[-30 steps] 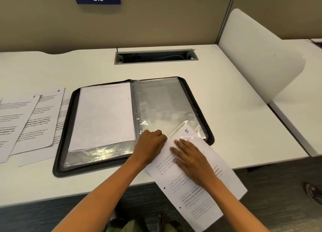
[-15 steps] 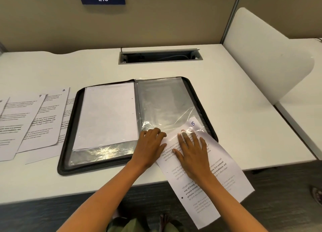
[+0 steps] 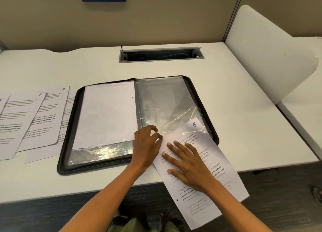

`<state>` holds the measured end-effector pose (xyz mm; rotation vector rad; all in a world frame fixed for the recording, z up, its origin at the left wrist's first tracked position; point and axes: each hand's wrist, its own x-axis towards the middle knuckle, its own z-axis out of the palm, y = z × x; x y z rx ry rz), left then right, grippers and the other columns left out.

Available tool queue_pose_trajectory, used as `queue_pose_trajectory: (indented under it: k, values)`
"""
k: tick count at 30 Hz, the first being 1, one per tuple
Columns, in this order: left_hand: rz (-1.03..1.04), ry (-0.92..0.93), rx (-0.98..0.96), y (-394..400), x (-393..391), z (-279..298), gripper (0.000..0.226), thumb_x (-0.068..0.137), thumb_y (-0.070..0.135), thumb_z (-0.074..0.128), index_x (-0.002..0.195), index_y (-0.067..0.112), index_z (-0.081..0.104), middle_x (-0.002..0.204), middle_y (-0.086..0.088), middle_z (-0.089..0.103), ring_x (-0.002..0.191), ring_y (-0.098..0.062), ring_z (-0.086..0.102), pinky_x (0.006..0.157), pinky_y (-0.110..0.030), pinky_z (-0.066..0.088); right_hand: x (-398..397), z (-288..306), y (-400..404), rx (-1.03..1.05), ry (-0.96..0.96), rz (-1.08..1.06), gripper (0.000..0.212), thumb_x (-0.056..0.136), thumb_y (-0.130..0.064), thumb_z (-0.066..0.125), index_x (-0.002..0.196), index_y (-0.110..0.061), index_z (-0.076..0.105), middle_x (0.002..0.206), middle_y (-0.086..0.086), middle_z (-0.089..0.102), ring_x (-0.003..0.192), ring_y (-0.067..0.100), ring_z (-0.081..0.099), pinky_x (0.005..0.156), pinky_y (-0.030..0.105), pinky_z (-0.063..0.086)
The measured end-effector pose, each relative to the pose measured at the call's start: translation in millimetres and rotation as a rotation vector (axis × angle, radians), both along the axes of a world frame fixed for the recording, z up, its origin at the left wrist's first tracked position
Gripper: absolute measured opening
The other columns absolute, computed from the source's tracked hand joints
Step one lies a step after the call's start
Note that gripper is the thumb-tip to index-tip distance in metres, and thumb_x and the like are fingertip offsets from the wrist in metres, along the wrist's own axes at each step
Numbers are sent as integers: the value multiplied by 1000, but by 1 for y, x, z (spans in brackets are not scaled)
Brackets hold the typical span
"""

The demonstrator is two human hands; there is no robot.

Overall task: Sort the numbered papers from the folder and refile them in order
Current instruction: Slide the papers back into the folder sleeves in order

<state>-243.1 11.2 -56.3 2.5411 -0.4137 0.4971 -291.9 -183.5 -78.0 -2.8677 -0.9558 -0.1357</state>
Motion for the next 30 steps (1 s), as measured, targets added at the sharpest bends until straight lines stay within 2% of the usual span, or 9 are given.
queue_pose_trajectory:
  k: [3, 8, 12, 16, 19, 23, 24, 27, 30]
  values:
    - [-19, -2, 12, 1, -2, -3, 13, 81, 23, 67, 90, 14, 68, 104, -8, 60, 96, -27, 58, 80, -42, 45, 5, 1, 5, -61, -3, -60, 56, 98, -58, 24, 148, -34, 28, 155, 2, 30, 143, 25, 24, 110, 45, 19]
    - [-69, -12, 107, 5, -10, -7, 32, 86, 40, 47, 106, 18, 60, 111, -6, 58, 105, -20, 45, 83, -38, 42, 15, 3, 15, -33, 36, -375, 60, 96, -60, 17, 146, -32, 34, 152, 4, 35, 141, 28, 25, 106, 51, 20]
    - [-49, 11, 111, 10, -12, -10, 31, 89, 38, 46, 113, 21, 54, 114, -5, 56, 106, -20, 47, 87, -38, 40, 23, 5, 29, -22, 66, -418, 62, 96, -61, 15, 146, -29, 33, 153, 6, 34, 140, 32, 29, 109, 59, 14]
    - [-74, -58, 86, 8, -13, -6, 24, 89, 31, 50, 103, 17, 62, 107, -5, 57, 102, -19, 47, 87, -33, 34, 34, 6, 38, 24, 88, -475, 67, 96, -62, 11, 143, -24, 42, 150, 11, 38, 140, 35, 31, 110, 59, 8]
    - [-70, -112, 66, 4, -13, -2, 16, 86, 22, 58, 96, 13, 67, 98, -5, 60, 96, -16, 47, 84, -33, 36, 40, 10, 41, 85, 104, -417, 70, 98, -57, 5, 140, -19, 47, 149, 8, 39, 140, 33, 31, 110, 56, 9]
    - [-51, -94, 14, 3, -16, 0, 22, 88, 23, 50, 95, 12, 68, 95, -3, 62, 92, -14, 50, 83, -29, 35, 41, 10, 43, 120, 136, -212, 56, 98, -50, 4, 147, -34, 27, 157, -5, 21, 146, 27, 12, 108, 64, 9]
    - [-45, -86, 5, 3, -17, 0, 22, 88, 24, 50, 95, 12, 67, 96, -2, 62, 92, -14, 50, 83, -28, 35, 42, 10, 44, 123, 155, -194, 59, 96, -54, 1, 148, -37, 24, 158, -8, 14, 147, 25, 5, 107, 66, 8]
    - [-27, -59, -21, 4, -20, 2, 22, 89, 22, 49, 98, 12, 66, 98, -2, 62, 94, -14, 52, 82, -25, 35, 49, 12, 50, 110, 156, -173, 76, 85, -64, -17, 149, -41, 18, 159, -10, 4, 147, 23, -6, 109, 64, -8]
    - [-18, -42, -59, 4, -21, 5, 19, 89, 20, 47, 100, 14, 62, 100, 0, 61, 97, -11, 51, 82, -21, 34, 54, 15, 60, 112, 162, -192, 82, 84, -64, -18, 149, -36, 23, 159, -11, 4, 147, 23, -3, 108, 65, -12]
